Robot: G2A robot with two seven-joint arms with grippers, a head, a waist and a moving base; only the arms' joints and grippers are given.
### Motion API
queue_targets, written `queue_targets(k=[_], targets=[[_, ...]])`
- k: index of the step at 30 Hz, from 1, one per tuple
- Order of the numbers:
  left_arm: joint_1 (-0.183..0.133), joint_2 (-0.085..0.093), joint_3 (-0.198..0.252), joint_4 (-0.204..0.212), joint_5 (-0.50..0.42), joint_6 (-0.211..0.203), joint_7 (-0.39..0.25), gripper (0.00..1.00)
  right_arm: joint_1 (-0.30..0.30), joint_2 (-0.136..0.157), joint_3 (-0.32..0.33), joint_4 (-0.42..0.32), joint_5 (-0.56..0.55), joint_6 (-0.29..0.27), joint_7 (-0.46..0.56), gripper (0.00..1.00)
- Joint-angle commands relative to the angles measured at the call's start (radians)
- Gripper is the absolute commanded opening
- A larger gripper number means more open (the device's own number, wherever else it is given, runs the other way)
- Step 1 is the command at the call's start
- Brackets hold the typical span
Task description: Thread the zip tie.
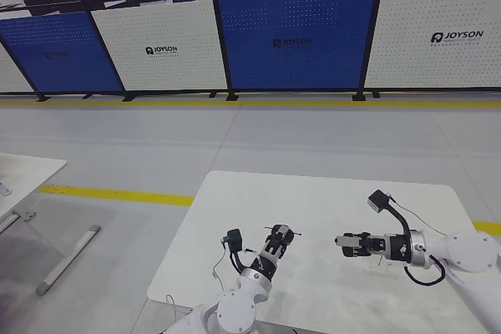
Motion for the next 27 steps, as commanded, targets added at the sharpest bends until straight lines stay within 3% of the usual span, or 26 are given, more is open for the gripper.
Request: queue_targets(k=[1, 12, 16, 21, 25, 27], targets=[[0.0, 0.0, 0.0, 0.0, 0.0, 0.0, 0.0, 0.0, 0.0, 0.0, 0.0, 0.0, 0.0, 0.0, 0.0, 1.0], [0.0, 0.0, 0.0, 0.001, 0.0, 0.0, -0.002, 0.0, 0.0, 0.0, 0.0, 0.0, 0.0, 0.0, 0.0, 1.0], [0.011, -0.006, -0.005, -0.004, -0.004, 0.005, -0.01, 0.0, -0.009, -0.008, -0.002, -0.004, 0.012, -0.032, 0.03, 1.0], [0.02, -0.015, -0.004, -0.021, -0.014, 0.029, -0.017, 0.0, 0.025, -0.045, -0.021, 0.048, 0.027, -0.032, 0.097, 1.0], [0.014, -0.027, 0.006, -0.025, -0.024, 0.045, -0.008, 0.0, 0.066, -0.093, -0.058, 0.117, 0.013, -0.032, 0.127, 1.0], [0.013, -0.028, 0.006, -0.025, -0.025, 0.045, -0.006, 0.0, 0.072, -0.1, -0.064, 0.131, 0.014, -0.032, 0.127, 1.0]])
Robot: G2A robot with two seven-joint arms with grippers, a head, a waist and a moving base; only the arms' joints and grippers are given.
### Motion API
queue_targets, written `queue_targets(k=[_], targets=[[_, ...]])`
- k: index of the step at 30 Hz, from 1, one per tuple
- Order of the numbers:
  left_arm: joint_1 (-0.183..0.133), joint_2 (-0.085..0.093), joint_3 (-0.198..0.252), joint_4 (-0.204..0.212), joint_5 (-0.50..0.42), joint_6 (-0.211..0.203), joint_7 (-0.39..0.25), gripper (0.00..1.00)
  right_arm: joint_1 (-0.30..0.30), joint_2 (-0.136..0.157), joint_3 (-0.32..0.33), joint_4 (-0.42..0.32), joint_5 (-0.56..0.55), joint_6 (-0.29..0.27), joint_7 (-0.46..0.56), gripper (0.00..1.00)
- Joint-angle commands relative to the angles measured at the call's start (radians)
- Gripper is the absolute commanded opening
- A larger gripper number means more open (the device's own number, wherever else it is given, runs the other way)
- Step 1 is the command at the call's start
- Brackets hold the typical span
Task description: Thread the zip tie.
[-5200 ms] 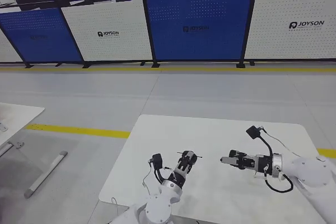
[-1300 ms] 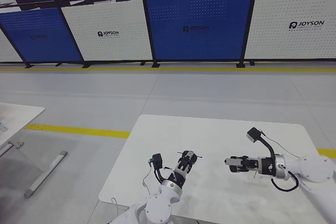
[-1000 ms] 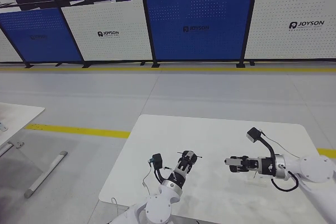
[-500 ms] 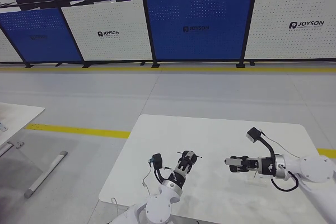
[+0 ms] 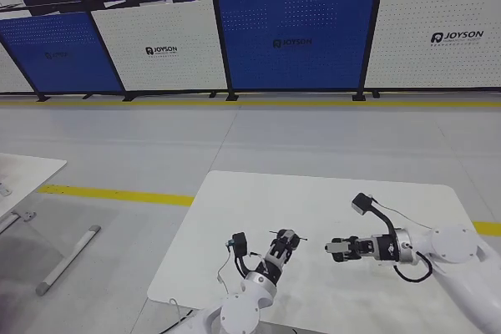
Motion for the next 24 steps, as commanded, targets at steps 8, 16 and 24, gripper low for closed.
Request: queue_targets(k=[8, 16, 24], targets=[[0.0, 0.0, 0.0, 0.001, 0.0, 0.0, 0.001, 0.0, 0.002, -0.002, -0.001, 0.005, 0.0, 0.0, -0.001, 1.0], [0.004, -0.013, 0.016, 0.004, -0.002, -0.004, -0.024, 0.0, -0.001, -0.023, -0.004, 0.008, -0.003, 0.0, 0.0, 1.0], [0.0, -0.023, 0.02, 0.006, -0.011, -0.004, -0.012, 0.0, 0.015, -0.053, -0.013, 0.04, 0.007, 0.0, 0.012, 1.0]])
